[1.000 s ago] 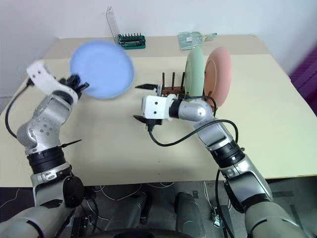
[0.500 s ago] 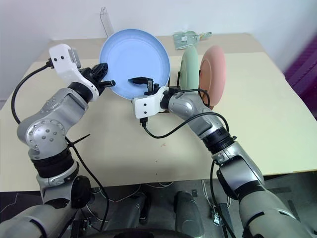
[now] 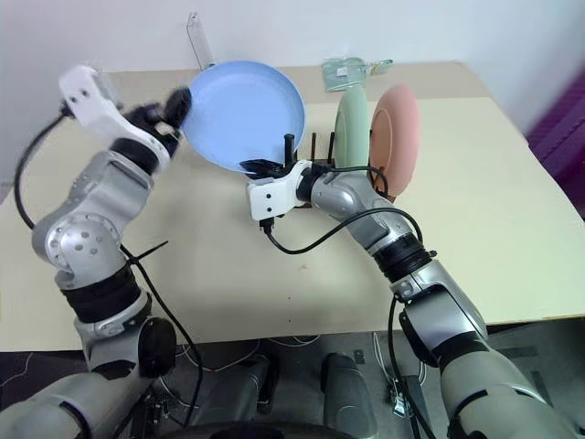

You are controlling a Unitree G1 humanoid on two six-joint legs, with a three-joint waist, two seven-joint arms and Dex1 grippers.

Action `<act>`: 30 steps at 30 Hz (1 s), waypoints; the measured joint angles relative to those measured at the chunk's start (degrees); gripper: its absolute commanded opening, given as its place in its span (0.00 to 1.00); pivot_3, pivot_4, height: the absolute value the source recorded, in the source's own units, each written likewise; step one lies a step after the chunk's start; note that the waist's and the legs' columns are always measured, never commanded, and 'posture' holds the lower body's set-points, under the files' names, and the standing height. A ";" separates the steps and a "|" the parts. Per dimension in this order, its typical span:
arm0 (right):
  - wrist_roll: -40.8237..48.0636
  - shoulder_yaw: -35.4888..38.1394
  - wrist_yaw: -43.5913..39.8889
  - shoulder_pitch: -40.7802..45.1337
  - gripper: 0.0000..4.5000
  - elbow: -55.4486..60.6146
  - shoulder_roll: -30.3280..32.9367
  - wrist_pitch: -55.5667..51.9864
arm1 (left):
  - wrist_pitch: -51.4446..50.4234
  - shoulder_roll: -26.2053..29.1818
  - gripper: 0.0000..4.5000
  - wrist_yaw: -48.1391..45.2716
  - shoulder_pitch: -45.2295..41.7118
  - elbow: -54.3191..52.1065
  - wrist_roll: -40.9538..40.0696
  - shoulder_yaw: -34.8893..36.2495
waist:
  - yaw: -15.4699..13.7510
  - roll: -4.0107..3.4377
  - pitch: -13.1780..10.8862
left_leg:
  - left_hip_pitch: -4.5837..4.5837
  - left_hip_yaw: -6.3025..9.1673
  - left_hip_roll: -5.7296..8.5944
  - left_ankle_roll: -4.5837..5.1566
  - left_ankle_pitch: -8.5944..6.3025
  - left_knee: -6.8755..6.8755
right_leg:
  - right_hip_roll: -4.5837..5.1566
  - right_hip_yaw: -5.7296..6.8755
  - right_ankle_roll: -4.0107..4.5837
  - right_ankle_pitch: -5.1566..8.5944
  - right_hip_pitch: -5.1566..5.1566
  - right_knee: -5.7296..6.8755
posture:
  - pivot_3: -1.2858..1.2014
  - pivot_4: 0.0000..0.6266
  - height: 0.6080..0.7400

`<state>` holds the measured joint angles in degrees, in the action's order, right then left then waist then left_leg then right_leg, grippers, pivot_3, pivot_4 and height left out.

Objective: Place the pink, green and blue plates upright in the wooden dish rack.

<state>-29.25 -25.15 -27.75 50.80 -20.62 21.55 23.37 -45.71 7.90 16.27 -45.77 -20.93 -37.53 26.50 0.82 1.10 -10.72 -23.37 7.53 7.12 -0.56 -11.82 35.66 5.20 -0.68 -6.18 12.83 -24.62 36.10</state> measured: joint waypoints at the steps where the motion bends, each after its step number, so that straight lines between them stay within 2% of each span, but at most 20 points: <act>1: 0.19 0.21 0.04 0.00 0.00 0.01 -0.02 -0.06 | 3.29 0.93 0.87 0.66 -1.35 0.77 0.84 1.92 | 0.15 0.00 0.00 | 0.02 -0.05 -0.03 -0.03 -0.02 -0.02 | -0.04 -0.06 0.00 0.00 -0.01 0.00 | 0.52 0.24 1.00; 4: 1.24 1.46 0.07 0.03 0.00 0.05 -0.12 -0.55 | 8.36 4.70 0.87 0.66 -1.42 2.80 3.12 4.60 | 0.18 0.00 0.00 | 0.04 -0.06 -0.08 -0.05 -0.03 -0.05 | -0.12 -0.10 0.02 0.00 -0.03 0.01 | 0.52 0.24 1.00; 5: 3.58 2.54 -0.38 0.01 0.00 0.43 -0.86 -1.26 | 10.23 9.23 0.87 -1.03 0.77 3.85 5.81 4.21 | 0.35 0.00 0.00 | 0.05 -0.11 -0.09 -0.05 -0.03 -0.10 | -0.14 -0.17 0.04 -0.01 -0.07 0.02 | 0.52 0.24 1.00; 7: 8.14 5.29 -1.16 -0.01 0.00 1.95 -2.16 -3.32 | 11.55 14.79 0.87 -4.04 4.15 5.29 9.40 3.16 | 0.29 -0.02 -0.01 | 0.04 -0.15 -0.10 -0.05 -0.03 -0.14 | -0.15 -0.23 0.06 -0.02 -0.11 0.03 | 0.52 0.24 1.00; 8: 11.78 7.56 -2.02 -0.01 0.00 3.75 -3.14 -5.40 | 12.10 17.00 0.87 -6.15 6.56 5.97 10.76 2.69 | 0.21 -0.03 -0.01 | 0.05 -0.14 -0.10 -0.05 -0.03 -0.14 | -0.15 -0.23 0.06 -0.03 -0.11 0.02 | 0.52 0.24 1.00; 12: 26.36 13.65 -4.93 -0.17 0.00 13.15 -7.83 -16.99 | 13.33 19.75 0.87 -14.69 15.74 6.90 12.69 -2.04 | -0.34 -0.02 -0.01 | 0.03 -0.02 -0.08 0.22 -0.19 -0.10 | -0.14 -0.22 0.07 -0.04 -0.05 0.01 | 0.52 0.24 1.00; 14: 38.59 18.15 -5.26 -1.33 0.00 21.11 -10.65 -29.64 | 14.23 22.15 0.87 -21.71 22.91 5.47 14.12 -8.72 | -0.28 -0.04 0.01 | 0.03 0.03 -0.06 0.27 -0.23 -0.11 | -0.13 -0.30 0.10 -0.04 -0.02 0.00 | 0.52 0.24 1.00; 18: 57.24 28.06 0.60 -2.28 0.00 29.11 -13.16 -51.36 | 16.88 22.21 0.87 -32.38 31.89 3.05 16.02 -21.40 | -0.20 -0.08 -0.01 | 0.03 0.06 -0.10 0.32 -0.27 -0.16 | -0.15 -0.33 0.19 -0.08 -0.09 0.01 | 0.52 0.24 1.00; 22: 69.37 35.64 11.90 -2.26 0.00 29.62 -17.07 -66.04 | 21.05 21.02 0.87 -37.95 33.85 1.80 17.44 -26.42 | 0.09 -0.23 -0.03 | 0.03 0.01 -0.27 0.19 -0.18 -0.50 | -0.18 -0.41 0.44 -0.13 -0.38 0.02 | 0.52 0.24 1.00; 26: 76.11 40.66 21.47 -2.07 0.00 29.62 -20.56 -71.96 | 22.56 19.99 0.87 -40.11 34.09 1.83 18.75 -27.94 | 0.17 -0.40 0.01 | 0.00 -0.06 -0.42 0.14 -0.15 -0.67 | -0.28 -0.42 0.56 -0.09 -0.54 0.09 | 0.52 0.24 1.00; 30: 79.22 41.78 26.74 -1.81 0.00 29.98 -20.89 -74.43 | 22.56 18.97 0.87 -41.38 34.10 1.91 18.87 -27.91 | 0.13 -0.41 0.01 | -0.02 -0.11 -0.42 0.14 -0.15 -0.59 | -0.28 -0.41 0.55 -0.11 -0.52 0.08 | 0.52 0.24 1.00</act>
<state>49.97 16.63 -1.01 48.99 9.36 0.66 -51.06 -23.15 26.88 -25.12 -11.68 -19.02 -18.67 -1.41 0.95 0.70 -10.71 -23.39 7.41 6.70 -0.42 -11.97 35.07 4.92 -1.10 -5.63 12.72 -25.14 36.19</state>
